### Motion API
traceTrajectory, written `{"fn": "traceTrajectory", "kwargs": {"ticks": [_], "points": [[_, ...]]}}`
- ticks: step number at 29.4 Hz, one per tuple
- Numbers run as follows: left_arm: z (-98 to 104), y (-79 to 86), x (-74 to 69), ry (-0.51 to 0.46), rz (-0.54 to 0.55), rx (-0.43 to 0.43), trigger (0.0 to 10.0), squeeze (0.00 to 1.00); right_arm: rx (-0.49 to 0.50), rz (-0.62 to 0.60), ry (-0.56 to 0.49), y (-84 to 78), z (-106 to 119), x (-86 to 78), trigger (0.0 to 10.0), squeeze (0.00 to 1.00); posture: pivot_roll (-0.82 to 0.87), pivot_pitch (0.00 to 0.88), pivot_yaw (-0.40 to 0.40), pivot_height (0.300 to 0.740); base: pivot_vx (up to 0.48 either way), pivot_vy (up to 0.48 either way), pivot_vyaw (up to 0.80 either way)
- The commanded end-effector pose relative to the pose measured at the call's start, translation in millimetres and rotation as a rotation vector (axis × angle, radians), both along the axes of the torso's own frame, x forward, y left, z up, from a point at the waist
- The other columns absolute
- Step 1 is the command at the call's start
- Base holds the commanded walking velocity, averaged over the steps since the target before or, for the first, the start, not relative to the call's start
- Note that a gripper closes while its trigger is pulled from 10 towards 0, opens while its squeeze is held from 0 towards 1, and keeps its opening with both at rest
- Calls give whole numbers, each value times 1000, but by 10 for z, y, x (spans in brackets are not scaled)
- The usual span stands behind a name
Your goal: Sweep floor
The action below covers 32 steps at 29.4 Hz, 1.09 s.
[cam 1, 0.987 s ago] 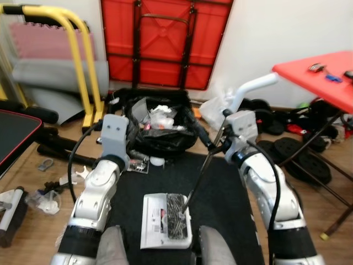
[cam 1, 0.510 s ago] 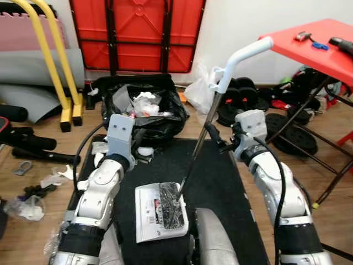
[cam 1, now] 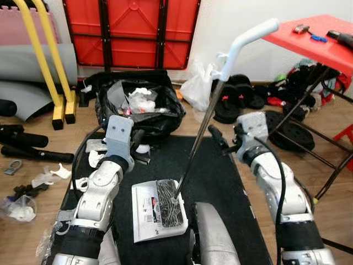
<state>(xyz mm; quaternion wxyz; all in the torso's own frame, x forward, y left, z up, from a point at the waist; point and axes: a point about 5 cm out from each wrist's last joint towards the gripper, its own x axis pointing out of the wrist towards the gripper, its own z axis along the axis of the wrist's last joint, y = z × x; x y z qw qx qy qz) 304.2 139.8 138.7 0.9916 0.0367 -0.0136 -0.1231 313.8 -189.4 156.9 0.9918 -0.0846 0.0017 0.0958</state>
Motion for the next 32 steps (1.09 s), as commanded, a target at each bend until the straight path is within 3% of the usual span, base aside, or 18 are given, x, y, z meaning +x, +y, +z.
{"fn": "traceTrajectory", "kwargs": {"ticks": [1, 6, 11, 16, 32], "points": [[5, -23, -37, -8, -32, -8, 10000, 0, 5, -7, 6, -37, -22, 17, 10000, 0, -137, 63, -126, 485, 0, 0, 0], [-4, -30, -121, -3, -68, 4, 10000, 0, 9, -5, 28, -52, -75, 47, 10000, 0, -114, 112, -131, 475, 0, 0, 0], [-2, -30, -310, 0, -117, 16, 10000, 0, 6, 21, 71, -32, -174, 149, 10000, 0, -84, 184, -145, 460, 0, 0, 0], [52, -36, -548, -19, -141, -44, 10000, 0, -9, 90, 97, 80, -183, 345, 10000, 0, -66, 253, -164, 435, 0, 0, 0], [127, -61, -882, -12, -136, -44, 10000, 0, 7, 209, 121, 443, -241, 479, 10000, 0, -47, 342, -195, 380, 0, 0, 0]]}}
